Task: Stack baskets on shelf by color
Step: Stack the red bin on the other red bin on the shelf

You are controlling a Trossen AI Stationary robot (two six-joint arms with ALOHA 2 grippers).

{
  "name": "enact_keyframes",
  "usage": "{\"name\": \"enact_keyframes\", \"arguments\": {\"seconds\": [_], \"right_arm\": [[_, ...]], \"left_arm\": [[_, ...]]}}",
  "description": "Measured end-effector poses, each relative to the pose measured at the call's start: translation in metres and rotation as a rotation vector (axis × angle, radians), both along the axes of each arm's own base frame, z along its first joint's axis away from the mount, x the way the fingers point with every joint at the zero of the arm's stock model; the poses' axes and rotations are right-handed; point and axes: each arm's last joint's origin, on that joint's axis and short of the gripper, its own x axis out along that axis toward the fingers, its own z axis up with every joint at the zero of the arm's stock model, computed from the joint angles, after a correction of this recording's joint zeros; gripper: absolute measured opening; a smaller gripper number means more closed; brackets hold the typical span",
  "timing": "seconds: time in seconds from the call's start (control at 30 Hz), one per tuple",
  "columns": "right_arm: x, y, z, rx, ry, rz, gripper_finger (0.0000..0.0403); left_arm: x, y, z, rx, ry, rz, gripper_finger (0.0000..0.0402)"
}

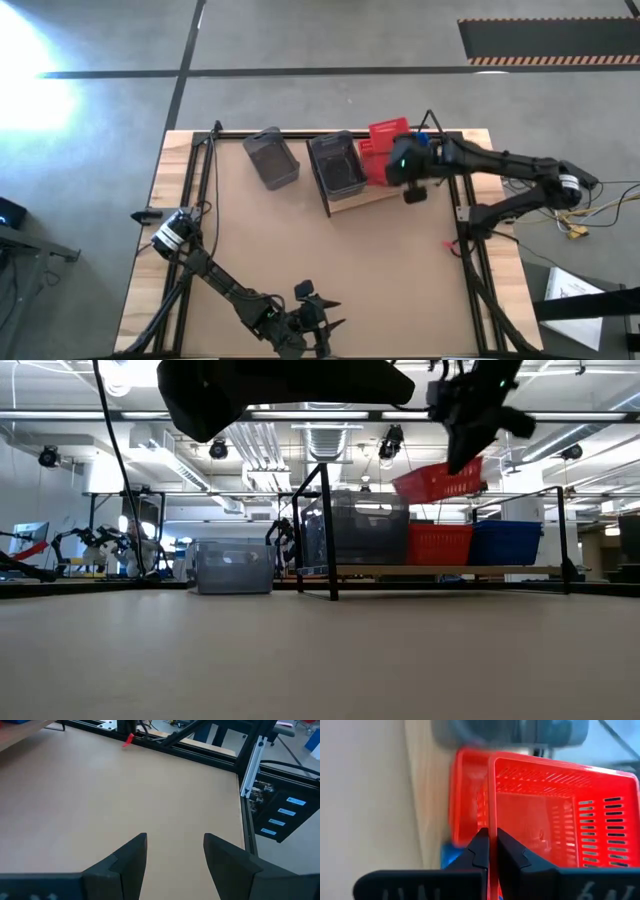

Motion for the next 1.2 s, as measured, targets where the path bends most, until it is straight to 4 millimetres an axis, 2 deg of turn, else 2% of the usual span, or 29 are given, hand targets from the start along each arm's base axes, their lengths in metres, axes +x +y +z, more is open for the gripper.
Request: {"name": "enact_keyframes", "arguments": {"seconds": [0.1, 0.2, 0.4, 0.77, 0.9, 1.2], "right_arm": [[-0.001, -0.024, -0.008, 0.053, -0.122, 0.006, 0.0009], [0.000, -0.033, -0.022, 0.112, -0.184, 0.036, 0.0009], [-0.001, -0.033, -0.044, 0.140, -0.155, 0.068, 0.0009], [-0.004, -0.032, -0.052, 0.177, -0.160, 0.010, 0.0011], [-0.006, -0.031, -0.057, 0.178, -0.142, 0.005, 0.0039], [-0.005, -0.030, -0.056, 0.242, -0.180, -0.056, 0.0143]], "left_arm": [[0.000, 0.000, 0.000, 0.000, 0.000, 0.000, 0.0180], [0.001, 0.001, 0.000, 0.000, 0.000, 0.002, 0.0180], [0.001, 0.001, 0.001, -0.002, -0.002, 0.003, 0.0180], [0.003, 0.002, 0.002, -0.013, -0.016, 0.008, 0.0180], [0.003, 0.002, 0.002, -0.015, -0.018, 0.008, 0.0180], [0.003, 0.002, 0.002, -0.016, -0.014, 0.002, 0.0180]]}}
